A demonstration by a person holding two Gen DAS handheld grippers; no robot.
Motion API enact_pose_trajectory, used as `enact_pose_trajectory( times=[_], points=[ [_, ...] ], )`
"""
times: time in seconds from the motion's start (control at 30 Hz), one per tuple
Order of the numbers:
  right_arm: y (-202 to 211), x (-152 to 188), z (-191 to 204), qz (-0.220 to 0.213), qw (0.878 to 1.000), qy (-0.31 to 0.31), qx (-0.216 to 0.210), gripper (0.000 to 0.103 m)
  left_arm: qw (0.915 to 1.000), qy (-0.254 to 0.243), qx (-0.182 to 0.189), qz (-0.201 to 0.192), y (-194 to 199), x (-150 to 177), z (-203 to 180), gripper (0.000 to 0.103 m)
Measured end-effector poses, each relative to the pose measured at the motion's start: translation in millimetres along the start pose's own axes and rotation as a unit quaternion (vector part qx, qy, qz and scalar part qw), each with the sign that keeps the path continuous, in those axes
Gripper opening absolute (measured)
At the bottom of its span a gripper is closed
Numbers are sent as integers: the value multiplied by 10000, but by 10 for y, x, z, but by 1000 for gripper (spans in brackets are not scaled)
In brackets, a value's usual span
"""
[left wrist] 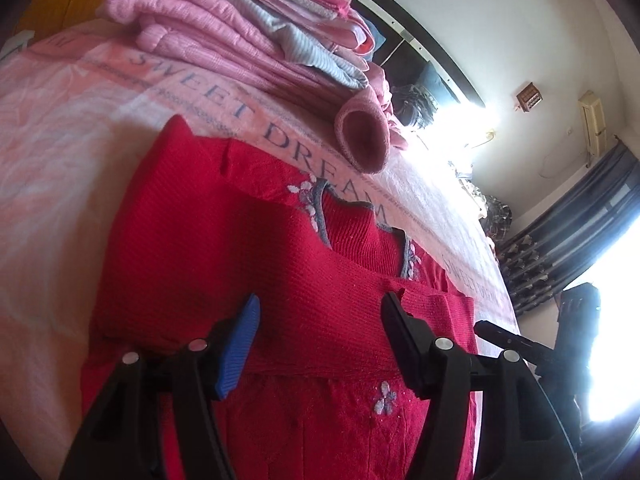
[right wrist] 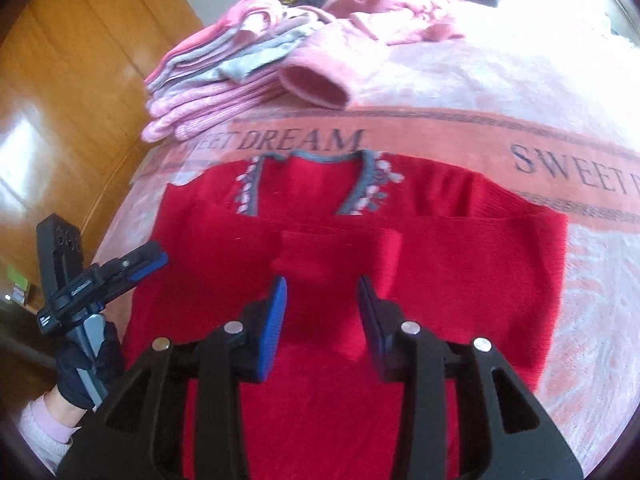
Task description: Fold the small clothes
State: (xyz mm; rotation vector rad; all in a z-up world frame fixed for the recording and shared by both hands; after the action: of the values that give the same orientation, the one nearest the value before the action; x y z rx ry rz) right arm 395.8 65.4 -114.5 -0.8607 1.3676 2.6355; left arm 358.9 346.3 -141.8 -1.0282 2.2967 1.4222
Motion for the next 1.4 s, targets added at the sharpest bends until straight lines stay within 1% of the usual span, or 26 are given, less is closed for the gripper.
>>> enact_pose_trajectory(
  times=[0.07, 0.1, 0.17, 0.23, 0.3, 0.37, 0.4, 0.43, 0.5, 0.57, 0.67, 0.7, 0.73, 0.77, 0.83, 0.87, 0.93, 1.0, 1.03, 1.1, 1.17, 1.2, 1.23, 1.3, 1.37, 1.4],
  points=[
    [-201, -14, 204, 237, 9996, 113, -41, 37, 10000, 37, -51, 18, -14, -16, 13, 64],
    [-316, -13, 282, 349, 9992, 187, 28, 38, 9998, 52, -158, 68, -44, -15, 40, 64],
    [-511, 27, 326, 553, 9976, 232, 335, 39, 9993, 104, -309, 179, -119, 1, 117, 64],
    [-679, 65, 339, 725, 9946, 282, 689, 40, 9992, 180, -293, 208, -173, 22, 195, 64],
    [-801, 74, 338, 750, 9914, 463, 970, 37, 9992, 208, -268, 206, -196, 37, 234, 64],
    [-806, 50, 306, 698, 9898, 496, 1141, 24, 9992, 152, -322, 185, -196, 43, 223, 64],
    [-788, 33, 269, 675, 9897, 465, 1170, 11, 9991, 104, -367, 186, -196, 46, 211, 64],
    [-746, 38, 220, 643, 9903, 391, 1164, 5, 9989, 38, -421, 184, -199, 52, 196, 64],
    [-637, 25, 89, 475, 9954, 22, 837, 5, 9987, -51, -477, 172, -202, 65, 179, 64],
    [-453, -14, -56, 252, 9977, -271, 573, 5, 9986, -86, -491, 165, -203, 71, 176, 64],
    [-60, -34, -417, -58, 9965, -727, 412, 5, 9985, -107, -517, 170, -209, 69, 176, 64],
    [55, -21, -553, -102, 9954, -862, 395, 5, 9984, -108, -530, 165, -211, 70, 173, 64],
    [148, 1, -690, -97, 9944, -973, 406, 10, 9983, -104, -547, 154, -215, 71, 170, 64],
    [214, 23, -829, -58, 9928, -1101, 465, 12, 9982, -100, -569, 140, -218, 73, 168, 65],
    [331, 127, -1142, 18, 9880, -1460, 505, 42, 9980, -76, -626, 106, -214, 74, 153, 65],
    [365, 151, -1257, -31, 9857, -1631, 429, 43, 9977, -57, -669, 77, -201, 73, 141, 65],
    [388, 227, -1444, -97, 9804, -1969, 59, 42, 9969, -86, -784, -70, -150, 64, 82, 65],
    [341, 275, -1563, -55, 9730, -2284, -321, 42, 9960, -257, -836, -203, -118, 62, -17, 65],
    [345, 294, -1588, -36, 9712, -2351, -376, 42, 9950, -368, -896, -249, -113, 64, -68, 65],
    [317, 289, -1592, -5, 9723, -2313, -351, 42, 9941, -517, -918, -260, -128, 79, -139, 65],
    [287, 277, -1550, 53, 9758, -2180, -184, 34, 9935, -611, -945, -173, -174, 115, -169, 65],
    [273, 278, -1518, 90, 9777, -2094, -93, 22, 9927, -654, -1006, -149, -193, 133, -160, 65],
    [253, 275, -1483, 158, 9790, -2032, -31, 12, 9915, -703, -1089, -119, -214, 150, -144, 65],
    [245, 276, -1442, 216, 9818, -1871, 242, 11, 9904, -750, -1158, 4, -266, 176, -85, 65],
    [196, 273, -1438, 277, 9824, -1752, 593, 11, 9898, -850, -1130, 152, -328, 203, -33, 65],
    [171, 282, -1441, 295, 9821, -1745, 652, 11, 9892, -925, -1127, 165, -335, 203, -34, 65]
  ],
)
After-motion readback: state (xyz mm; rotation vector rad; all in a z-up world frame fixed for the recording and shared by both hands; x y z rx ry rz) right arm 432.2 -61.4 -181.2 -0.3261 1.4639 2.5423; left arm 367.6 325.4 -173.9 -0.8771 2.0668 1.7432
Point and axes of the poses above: each gripper's, at about its wrist camera, not at the fingertips, and y roughly against the way its jaws point, z to its left, x to its underside, the point moved 5 cm from there along -y, roughly the way its jaws point, and after that the axes turned 6 degrees about -x, right-handed, at the moved point
